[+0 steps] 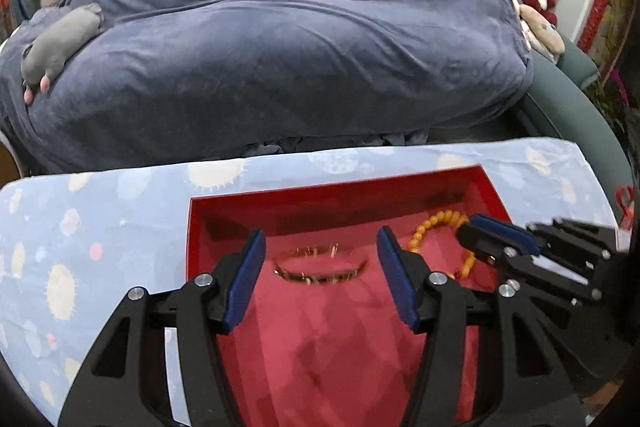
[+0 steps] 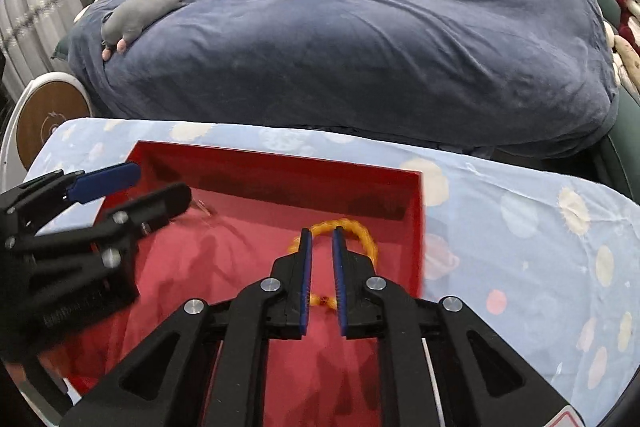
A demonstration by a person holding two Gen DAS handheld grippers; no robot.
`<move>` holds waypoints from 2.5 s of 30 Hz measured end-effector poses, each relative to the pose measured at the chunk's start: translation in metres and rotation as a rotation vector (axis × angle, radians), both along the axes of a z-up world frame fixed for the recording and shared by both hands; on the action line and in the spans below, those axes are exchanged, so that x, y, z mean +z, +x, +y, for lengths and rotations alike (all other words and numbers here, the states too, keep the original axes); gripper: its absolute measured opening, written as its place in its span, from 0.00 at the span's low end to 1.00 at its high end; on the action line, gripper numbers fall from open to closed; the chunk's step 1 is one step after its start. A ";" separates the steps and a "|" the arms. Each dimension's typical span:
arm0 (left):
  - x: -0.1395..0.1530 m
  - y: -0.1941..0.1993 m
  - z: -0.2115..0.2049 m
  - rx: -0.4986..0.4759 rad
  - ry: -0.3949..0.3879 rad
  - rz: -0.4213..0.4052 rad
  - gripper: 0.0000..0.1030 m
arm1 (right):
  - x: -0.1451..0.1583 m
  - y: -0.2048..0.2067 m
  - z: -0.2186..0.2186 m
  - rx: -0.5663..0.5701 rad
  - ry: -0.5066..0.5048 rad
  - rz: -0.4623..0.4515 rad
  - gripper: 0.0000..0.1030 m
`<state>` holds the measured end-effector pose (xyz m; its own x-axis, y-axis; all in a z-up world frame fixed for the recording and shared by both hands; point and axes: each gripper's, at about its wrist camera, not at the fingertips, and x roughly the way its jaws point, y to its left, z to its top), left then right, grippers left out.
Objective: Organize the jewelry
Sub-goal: 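Carry both bracelets into the red tray and open both grippers, then grasp the black bead bracelet with the left gripper while the right grasps the dark red beads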
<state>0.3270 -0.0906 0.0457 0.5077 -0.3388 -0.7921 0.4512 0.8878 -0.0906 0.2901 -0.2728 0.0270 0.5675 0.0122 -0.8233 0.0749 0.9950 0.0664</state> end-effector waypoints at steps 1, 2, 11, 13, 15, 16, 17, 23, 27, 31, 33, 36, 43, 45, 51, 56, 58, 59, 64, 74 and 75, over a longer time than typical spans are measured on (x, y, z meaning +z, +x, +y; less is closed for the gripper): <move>0.002 0.000 0.002 0.010 -0.010 -0.005 0.65 | 0.003 -0.004 -0.001 -0.009 -0.003 -0.010 0.17; 0.005 -0.001 0.003 0.021 -0.013 -0.017 0.68 | 0.005 -0.008 -0.004 -0.018 -0.001 -0.022 0.22; 0.047 -0.051 0.039 0.061 -0.054 -0.104 0.74 | 0.048 -0.084 -0.004 -0.012 -0.004 -0.121 0.37; 0.052 -0.071 0.054 0.075 -0.043 -0.119 0.74 | 0.053 -0.109 0.001 -0.006 -0.020 -0.130 0.40; 0.052 -0.092 0.069 0.100 -0.021 -0.128 0.74 | 0.055 -0.133 0.006 -0.001 -0.023 -0.128 0.40; 0.051 -0.100 0.073 0.105 -0.017 -0.127 0.74 | 0.056 -0.148 0.009 0.000 -0.025 -0.124 0.40; 0.049 -0.111 0.081 0.116 -0.007 -0.122 0.74 | 0.055 -0.158 0.011 0.001 -0.020 -0.117 0.40; 0.022 -0.173 0.121 0.190 0.039 -0.047 0.74 | 0.040 -0.229 0.032 0.004 -0.017 -0.054 0.40; -0.001 -0.211 0.137 0.225 0.100 -0.016 0.74 | 0.026 -0.262 0.044 -0.016 0.021 -0.008 0.40; -0.024 -0.243 0.144 0.247 0.119 0.053 0.74 | 0.011 -0.290 0.056 -0.037 0.044 0.033 0.40; -0.032 -0.253 0.144 0.252 0.125 0.073 0.74 | 0.004 -0.302 0.062 -0.043 0.058 0.053 0.40; -0.041 -0.269 0.141 0.241 0.121 0.084 0.74 | -0.002 -0.311 0.067 -0.044 0.044 0.066 0.40; -0.054 -0.268 0.134 0.248 0.164 0.065 0.72 | -0.012 -0.320 0.069 -0.046 0.066 0.084 0.40; -0.057 -0.266 0.132 0.244 0.173 0.057 0.69 | -0.014 -0.321 0.070 -0.045 0.067 0.086 0.40; -0.059 -0.259 0.124 0.213 0.164 0.023 0.60 | -0.017 -0.318 0.067 -0.053 0.074 0.089 0.40; -0.058 -0.258 0.119 0.194 0.129 0.022 0.41 | -0.018 -0.304 0.063 -0.059 0.064 0.077 0.40; -0.057 -0.259 0.116 0.179 0.124 0.020 0.29 | -0.018 -0.296 0.060 -0.065 0.061 0.071 0.40; -0.057 -0.259 0.115 0.173 0.117 0.023 0.27 | -0.019 -0.290 0.058 -0.071 0.065 0.068 0.40; -0.055 -0.256 0.119 0.169 0.065 0.054 0.10 | -0.023 -0.267 0.048 -0.099 0.079 0.062 0.39; -0.055 -0.258 0.121 0.156 0.045 0.060 0.08 | -0.034 -0.239 0.033 -0.163 0.143 0.071 0.26; -0.055 -0.258 0.121 0.155 0.043 0.062 0.08 | -0.035 -0.238 0.032 -0.165 0.147 0.073 0.24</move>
<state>0.0690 0.0308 -0.0096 0.5011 -0.2252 -0.8356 0.3033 0.9500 -0.0741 0.0519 -0.2404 -0.0076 0.5112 0.0471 -0.8582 0.2456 0.9488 0.1984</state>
